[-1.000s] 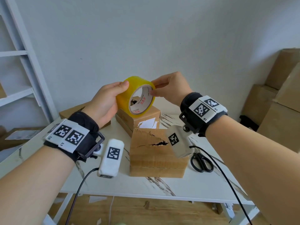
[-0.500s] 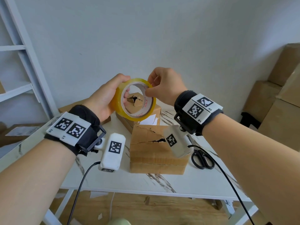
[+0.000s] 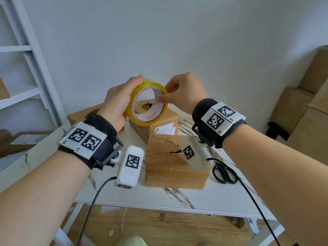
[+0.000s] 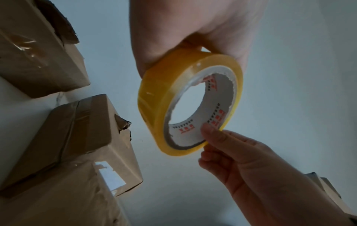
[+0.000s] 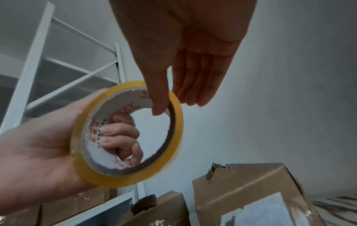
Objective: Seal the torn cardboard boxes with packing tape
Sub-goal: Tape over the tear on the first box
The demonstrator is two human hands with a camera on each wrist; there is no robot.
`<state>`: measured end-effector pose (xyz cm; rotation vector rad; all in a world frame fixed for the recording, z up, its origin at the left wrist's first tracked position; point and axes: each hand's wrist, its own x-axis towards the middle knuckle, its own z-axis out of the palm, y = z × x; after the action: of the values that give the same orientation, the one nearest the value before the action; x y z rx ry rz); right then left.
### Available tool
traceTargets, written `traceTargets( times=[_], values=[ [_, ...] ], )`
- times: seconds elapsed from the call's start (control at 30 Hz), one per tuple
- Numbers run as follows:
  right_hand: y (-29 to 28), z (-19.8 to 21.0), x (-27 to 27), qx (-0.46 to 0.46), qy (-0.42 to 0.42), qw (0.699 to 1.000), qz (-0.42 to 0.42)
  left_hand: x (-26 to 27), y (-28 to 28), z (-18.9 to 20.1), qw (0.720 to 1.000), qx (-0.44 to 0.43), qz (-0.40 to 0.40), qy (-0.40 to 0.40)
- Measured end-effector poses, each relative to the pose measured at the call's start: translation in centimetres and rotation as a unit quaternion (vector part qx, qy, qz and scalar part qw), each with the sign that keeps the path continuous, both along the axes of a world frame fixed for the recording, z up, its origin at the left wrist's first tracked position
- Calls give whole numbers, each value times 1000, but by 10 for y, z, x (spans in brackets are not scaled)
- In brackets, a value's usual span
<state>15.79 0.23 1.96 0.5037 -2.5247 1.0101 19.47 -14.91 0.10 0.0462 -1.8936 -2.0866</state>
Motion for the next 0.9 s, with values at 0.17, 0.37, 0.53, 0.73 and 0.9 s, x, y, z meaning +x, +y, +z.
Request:
traceTargets(
  times=[0.17,0.37,0.53,0.73,0.9],
  values=[
    [1,-1,0,-14,-29,999,2,-2,0,-3,999,33,3,-2],
    [1,-2,-2,-65,-34,997,3,-9,-6,-10,994,83,-63,-18],
    [-3,2,-2,-20,8,1000,12,-10,-3,-7,996,42,-75,-37],
    [-6,-3,-3,-20,13,999,26,-9,-1,-8,999,9,-31,-36],
    [-5,-2,-5,-5,-18,999,33,-7,-2,-8,1000,-5,-10,-23]
  ],
)
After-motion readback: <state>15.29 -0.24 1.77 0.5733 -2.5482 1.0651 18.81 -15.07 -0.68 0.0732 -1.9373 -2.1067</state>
